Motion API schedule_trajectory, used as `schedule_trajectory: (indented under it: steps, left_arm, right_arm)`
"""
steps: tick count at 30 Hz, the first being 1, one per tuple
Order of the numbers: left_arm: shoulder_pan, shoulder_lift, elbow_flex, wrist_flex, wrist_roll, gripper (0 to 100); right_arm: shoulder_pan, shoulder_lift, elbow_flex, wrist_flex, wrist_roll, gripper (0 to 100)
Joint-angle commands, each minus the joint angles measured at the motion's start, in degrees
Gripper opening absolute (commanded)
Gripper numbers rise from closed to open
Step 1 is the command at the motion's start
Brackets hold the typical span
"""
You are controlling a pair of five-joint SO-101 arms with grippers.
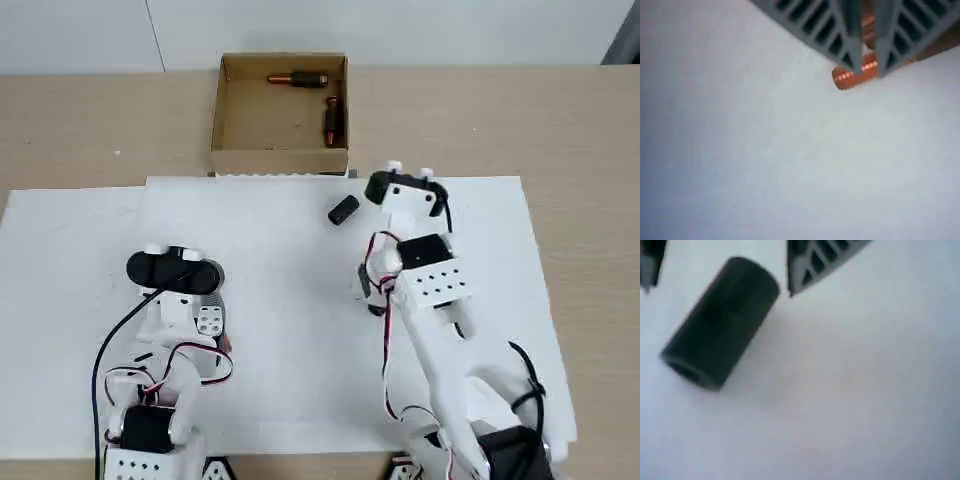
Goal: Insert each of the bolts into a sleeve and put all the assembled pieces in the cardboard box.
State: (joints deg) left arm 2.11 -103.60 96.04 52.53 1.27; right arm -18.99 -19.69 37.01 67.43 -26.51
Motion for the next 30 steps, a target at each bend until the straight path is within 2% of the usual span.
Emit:
schedule_trajectory:
  steps: [1,17,19,22,23,30]
  left_arm:
    - [-0.3,-0.6,-0.3,0.0,0.2,1]
    - [-0.3,-0.6,-0.3,0.0,0.2,1]
    - [-0.3,-0.6,-0.3,0.0,0.2,1]
    - [-0.3,-0.6,-0.3,0.0,0.2,1]
    - [-0.3,-0.6,-0.3,0.0,0.2,1]
    - [-0.3,-0.6,-0.3,0.0,0.2,1]
  right_arm:
    - [0.3,-1.6,0.6,-1.7,0.8,16.5]
    - [0.4,10.6,1.1,-8.8,0.7,16.5]
    - [0.4,11.3,1.1,-8.8,0.7,13.8]
    - [0.4,11.9,1.1,-8.8,0.8,1.3]
    - [0.4,11.9,1.1,-8.8,0.8,0.0]
    - [0.4,11.5,-1.2,-7.3,0.8,0.2]
